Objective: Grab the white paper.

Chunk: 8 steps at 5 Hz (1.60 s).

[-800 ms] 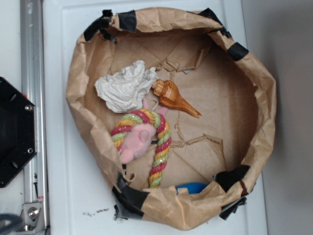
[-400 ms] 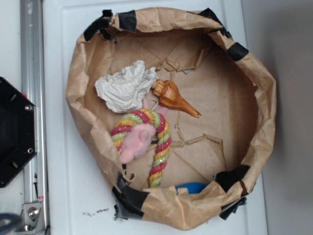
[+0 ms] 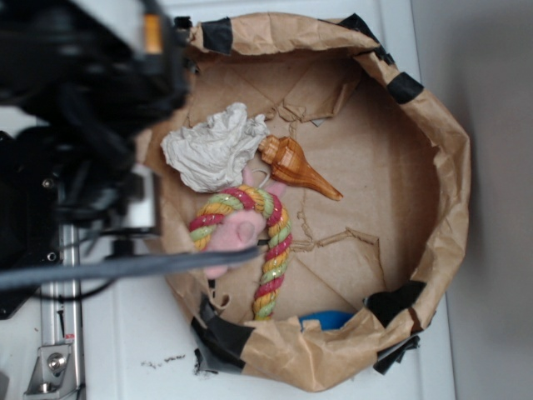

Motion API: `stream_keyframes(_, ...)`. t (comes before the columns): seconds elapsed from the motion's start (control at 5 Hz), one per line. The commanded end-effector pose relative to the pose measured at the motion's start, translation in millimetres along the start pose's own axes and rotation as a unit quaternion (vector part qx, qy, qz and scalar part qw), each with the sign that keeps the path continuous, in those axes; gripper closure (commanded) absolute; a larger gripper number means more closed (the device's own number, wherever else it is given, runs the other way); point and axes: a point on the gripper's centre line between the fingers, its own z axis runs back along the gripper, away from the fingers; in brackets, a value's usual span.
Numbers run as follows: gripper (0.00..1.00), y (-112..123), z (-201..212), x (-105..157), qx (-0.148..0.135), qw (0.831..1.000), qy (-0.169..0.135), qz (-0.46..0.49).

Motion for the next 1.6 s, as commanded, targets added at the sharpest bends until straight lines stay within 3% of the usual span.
stream_keyframes(0.0, 0.00, 7, -63, 29, 0.017, 0.998, 0.022, -0.061)
stream_keyframes(0.2, 0.00, 21, -93, 19, 0.017, 0.994, 0.057, -0.088)
stream_keyframes(0.4, 0.00, 29, -124, 4, -0.006, 0.985, 0.060, -0.160)
stream_keyframes(0.6, 0.00, 24, -138, 2, 0.047, 0.973, 0.067, -0.216)
stream_keyframes(1.2, 0.00, 24, -138, 2, 0.047, 0.973, 0.067, -0.216)
stream_keyframes(1.4, 0.00, 31, -171, -7, 0.004, 0.971, 0.082, -0.226)
